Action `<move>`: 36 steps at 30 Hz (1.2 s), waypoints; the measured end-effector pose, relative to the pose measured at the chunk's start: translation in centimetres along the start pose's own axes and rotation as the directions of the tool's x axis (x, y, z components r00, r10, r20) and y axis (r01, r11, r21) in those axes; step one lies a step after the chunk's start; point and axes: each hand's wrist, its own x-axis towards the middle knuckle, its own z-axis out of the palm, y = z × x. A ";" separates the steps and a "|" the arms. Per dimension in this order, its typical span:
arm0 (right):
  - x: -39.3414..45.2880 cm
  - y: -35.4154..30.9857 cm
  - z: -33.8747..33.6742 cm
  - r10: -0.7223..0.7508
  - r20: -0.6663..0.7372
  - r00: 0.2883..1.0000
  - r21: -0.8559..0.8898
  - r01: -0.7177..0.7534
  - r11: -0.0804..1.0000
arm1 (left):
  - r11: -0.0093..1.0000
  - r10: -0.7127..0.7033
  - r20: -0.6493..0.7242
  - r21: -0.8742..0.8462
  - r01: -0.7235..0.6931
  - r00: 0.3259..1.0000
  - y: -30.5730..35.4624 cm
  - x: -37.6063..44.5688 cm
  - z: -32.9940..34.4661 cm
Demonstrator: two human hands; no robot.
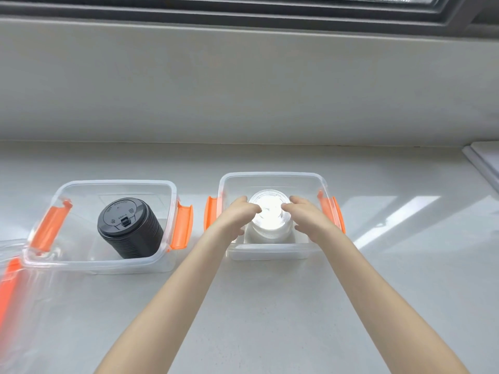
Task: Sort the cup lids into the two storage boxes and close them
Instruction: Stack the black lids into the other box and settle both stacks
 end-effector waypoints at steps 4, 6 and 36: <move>-0.3 0.2 -0.1 -0.006 0.007 1.000 -0.039 0.006 0.999 | 0.996 0.060 -0.003 0.060 -0.060 0.998 0.3 0.0 0.4; -0.4 0.2 -0.2 -0.013 -0.040 0.999 -0.100 0.009 0.995 | 0.989 0.113 -0.014 0.095 -0.111 0.994 0.5 0.0 0.8; 1.2 -0.4 0.0 0.022 -0.045 0.999 -0.196 -0.030 0.980 | 0.985 -0.048 0.017 0.169 0.044 0.999 0.4 1.3 0.7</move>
